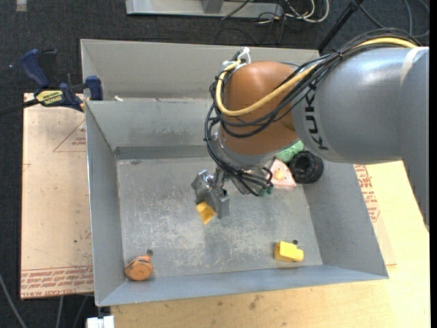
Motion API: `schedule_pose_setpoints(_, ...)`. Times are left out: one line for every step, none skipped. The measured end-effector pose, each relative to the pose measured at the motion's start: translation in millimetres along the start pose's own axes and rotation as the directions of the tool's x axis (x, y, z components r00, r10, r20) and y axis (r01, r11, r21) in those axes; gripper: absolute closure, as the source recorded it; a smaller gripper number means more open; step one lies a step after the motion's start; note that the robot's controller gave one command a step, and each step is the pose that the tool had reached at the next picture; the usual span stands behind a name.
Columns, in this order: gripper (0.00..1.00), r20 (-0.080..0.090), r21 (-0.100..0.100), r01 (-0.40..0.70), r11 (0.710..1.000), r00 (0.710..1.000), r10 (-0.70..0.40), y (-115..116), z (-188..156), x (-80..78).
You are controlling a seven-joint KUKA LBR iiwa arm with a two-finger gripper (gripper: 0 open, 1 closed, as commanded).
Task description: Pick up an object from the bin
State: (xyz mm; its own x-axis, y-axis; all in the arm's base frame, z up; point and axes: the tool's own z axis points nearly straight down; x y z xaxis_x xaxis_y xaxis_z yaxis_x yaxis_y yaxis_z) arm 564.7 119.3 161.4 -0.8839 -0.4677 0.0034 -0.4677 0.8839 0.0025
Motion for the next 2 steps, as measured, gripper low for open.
schedule_pose_setpoints(1.0, 0.014, 0.007, 0.178, 0.984, 0.984, -0.178, -3.4, -17.2, -2.4)
schedule_pose_setpoints(1.0, 0.0, -0.001, 0.23, 0.973, 0.973, -0.23, 1.7, -55.6, -7.2)
